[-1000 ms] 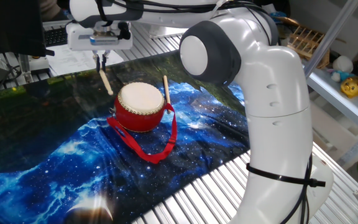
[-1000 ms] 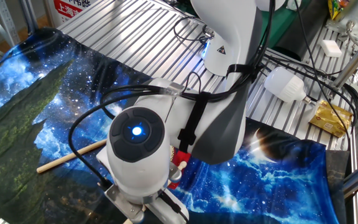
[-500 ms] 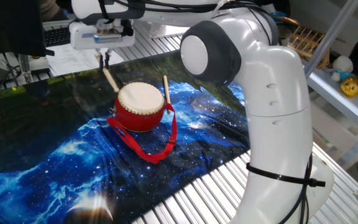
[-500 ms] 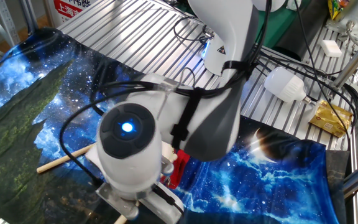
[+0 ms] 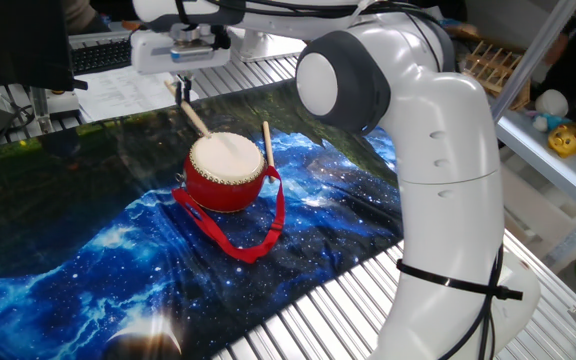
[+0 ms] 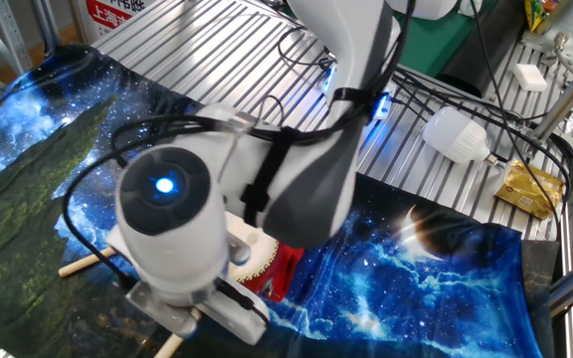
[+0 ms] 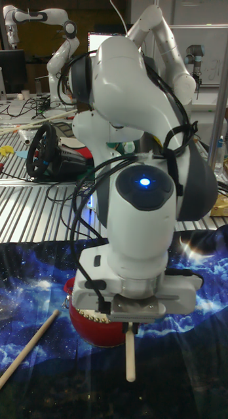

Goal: Play the drum

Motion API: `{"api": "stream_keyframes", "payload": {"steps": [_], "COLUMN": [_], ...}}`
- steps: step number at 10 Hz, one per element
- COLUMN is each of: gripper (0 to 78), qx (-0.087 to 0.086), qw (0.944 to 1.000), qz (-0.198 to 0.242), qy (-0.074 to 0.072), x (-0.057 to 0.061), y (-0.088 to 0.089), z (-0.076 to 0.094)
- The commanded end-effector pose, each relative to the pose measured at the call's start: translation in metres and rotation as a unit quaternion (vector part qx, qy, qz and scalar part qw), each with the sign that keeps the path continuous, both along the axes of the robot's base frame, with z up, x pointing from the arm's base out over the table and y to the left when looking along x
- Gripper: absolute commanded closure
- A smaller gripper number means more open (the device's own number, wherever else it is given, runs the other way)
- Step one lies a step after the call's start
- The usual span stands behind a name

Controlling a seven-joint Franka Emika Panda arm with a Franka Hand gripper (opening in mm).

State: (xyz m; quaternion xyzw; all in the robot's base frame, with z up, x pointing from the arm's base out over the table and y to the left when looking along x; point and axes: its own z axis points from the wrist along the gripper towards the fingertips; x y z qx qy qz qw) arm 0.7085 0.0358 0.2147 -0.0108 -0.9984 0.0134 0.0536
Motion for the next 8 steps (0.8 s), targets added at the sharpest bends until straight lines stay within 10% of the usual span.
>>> {"api": "stream_keyframes", "payload": {"steps": [1, 8], "gripper": [76.3, 76.3], "qx": [0.003, 0.003], "qw": [0.9998, 0.9994], "qz": [0.017, 0.029], "qy": [-0.002, -0.018], "x": [0.002, -0.010], "y": [-0.017, -0.036], "z": [0.003, 0.000]}}
